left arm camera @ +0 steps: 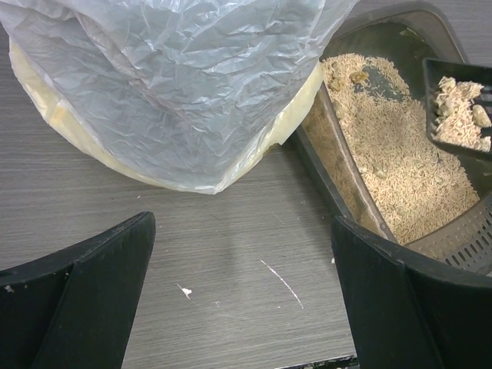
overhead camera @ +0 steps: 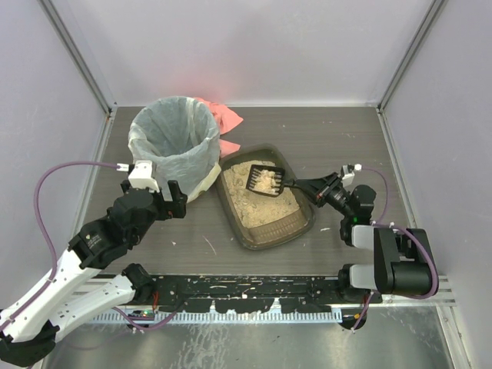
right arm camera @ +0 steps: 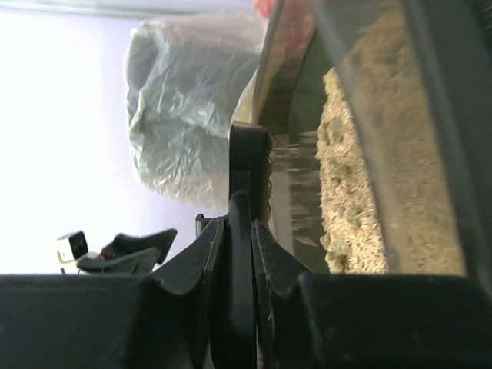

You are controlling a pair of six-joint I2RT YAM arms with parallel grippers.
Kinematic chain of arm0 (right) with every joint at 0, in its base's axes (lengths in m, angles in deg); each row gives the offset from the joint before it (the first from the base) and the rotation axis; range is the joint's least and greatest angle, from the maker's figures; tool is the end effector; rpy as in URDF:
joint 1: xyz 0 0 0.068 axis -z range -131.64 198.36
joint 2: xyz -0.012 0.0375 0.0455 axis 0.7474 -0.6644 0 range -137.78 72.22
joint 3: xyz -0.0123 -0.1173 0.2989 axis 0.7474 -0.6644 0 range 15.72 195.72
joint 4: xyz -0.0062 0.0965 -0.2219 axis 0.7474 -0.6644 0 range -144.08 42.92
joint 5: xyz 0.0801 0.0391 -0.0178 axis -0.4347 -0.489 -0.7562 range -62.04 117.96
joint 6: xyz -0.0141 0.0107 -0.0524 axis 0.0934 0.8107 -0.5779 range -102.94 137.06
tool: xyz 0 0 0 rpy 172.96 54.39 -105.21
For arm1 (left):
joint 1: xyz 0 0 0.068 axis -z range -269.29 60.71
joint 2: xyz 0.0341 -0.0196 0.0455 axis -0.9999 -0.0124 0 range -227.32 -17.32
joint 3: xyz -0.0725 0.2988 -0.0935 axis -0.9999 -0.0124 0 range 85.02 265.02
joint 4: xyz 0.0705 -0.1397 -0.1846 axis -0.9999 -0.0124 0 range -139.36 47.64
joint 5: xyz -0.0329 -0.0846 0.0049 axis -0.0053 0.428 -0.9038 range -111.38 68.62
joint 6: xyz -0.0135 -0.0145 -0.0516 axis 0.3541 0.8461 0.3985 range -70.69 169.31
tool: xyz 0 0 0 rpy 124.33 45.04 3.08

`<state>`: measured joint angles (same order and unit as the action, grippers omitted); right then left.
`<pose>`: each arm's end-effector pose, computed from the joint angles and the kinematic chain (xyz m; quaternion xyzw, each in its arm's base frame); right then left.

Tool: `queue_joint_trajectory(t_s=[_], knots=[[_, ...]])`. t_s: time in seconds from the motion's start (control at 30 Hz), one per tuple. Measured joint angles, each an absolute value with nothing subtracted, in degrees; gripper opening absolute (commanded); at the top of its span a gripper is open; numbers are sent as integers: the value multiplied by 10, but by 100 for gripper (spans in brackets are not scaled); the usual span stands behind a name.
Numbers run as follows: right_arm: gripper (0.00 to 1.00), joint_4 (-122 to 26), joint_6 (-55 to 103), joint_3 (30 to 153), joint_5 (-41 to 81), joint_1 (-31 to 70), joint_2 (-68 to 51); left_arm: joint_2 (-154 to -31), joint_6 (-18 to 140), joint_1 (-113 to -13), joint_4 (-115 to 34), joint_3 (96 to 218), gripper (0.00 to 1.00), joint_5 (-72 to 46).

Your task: Clean the litter box

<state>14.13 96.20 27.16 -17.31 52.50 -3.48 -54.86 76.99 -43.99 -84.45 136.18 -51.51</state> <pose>0.1957 0.0127 0.2364 0.2472 0.6765 0.6081 0.3338 0.0615 -0.0354 0.3650 -0.0043 0.8403 -0.1142 0.5299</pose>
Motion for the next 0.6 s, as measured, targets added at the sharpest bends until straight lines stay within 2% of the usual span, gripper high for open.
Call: queue_joint_trajectory(t_s=[0.6], knots=[[0,95,929,296,-168,489,-10,-548,771,-440,-841,1359,98,-515]])
